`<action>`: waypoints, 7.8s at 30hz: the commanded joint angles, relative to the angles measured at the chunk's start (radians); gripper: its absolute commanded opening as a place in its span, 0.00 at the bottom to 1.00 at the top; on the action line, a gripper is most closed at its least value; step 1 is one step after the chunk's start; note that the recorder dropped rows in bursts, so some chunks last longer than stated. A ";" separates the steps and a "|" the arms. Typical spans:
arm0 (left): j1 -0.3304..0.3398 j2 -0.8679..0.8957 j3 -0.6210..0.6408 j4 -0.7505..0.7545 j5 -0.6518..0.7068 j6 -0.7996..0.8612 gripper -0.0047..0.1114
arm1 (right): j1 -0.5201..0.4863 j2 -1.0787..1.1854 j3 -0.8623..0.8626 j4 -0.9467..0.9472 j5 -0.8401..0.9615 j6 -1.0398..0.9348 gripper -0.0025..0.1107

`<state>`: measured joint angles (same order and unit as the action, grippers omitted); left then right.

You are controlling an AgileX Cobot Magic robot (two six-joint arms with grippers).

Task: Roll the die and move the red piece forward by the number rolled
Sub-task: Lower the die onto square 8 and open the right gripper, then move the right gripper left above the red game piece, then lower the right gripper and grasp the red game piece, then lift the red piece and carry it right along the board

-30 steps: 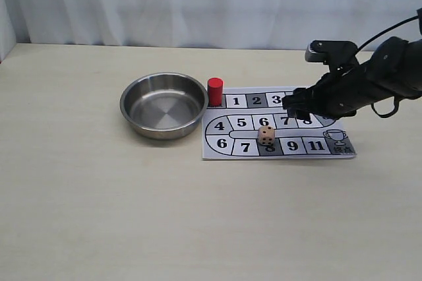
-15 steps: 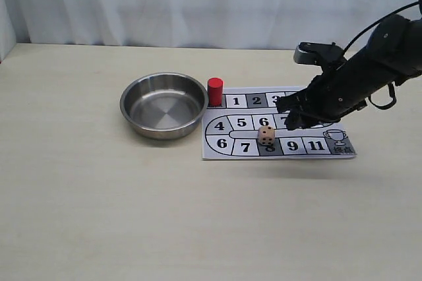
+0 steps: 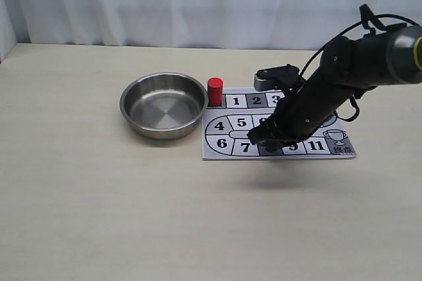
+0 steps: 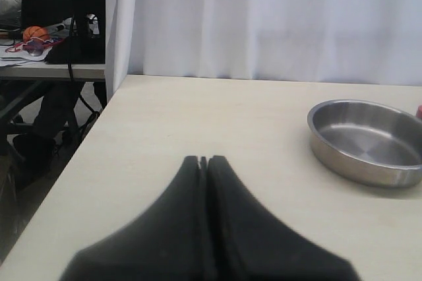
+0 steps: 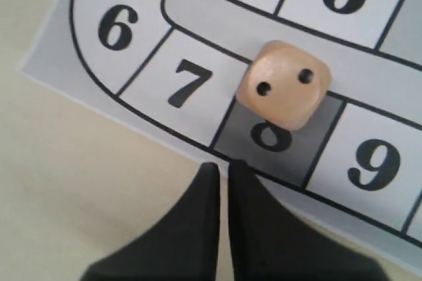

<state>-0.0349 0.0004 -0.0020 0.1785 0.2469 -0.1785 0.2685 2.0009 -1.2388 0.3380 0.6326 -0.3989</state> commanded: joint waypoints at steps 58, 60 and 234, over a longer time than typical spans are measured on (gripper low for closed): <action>0.000 0.000 0.002 -0.004 -0.015 -0.003 0.04 | -0.001 0.044 -0.227 -0.171 0.164 0.190 0.06; 0.000 0.000 0.002 -0.004 -0.015 -0.003 0.04 | -0.001 0.044 -0.261 -0.171 0.188 0.211 0.07; 0.000 0.000 0.002 -0.004 -0.013 -0.003 0.04 | 0.038 0.338 -0.667 -0.196 -0.011 0.239 0.06</action>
<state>-0.0349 0.0004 -0.0020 0.1785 0.2469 -0.1785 0.3115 2.3397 -1.9079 0.1292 0.6270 -0.1640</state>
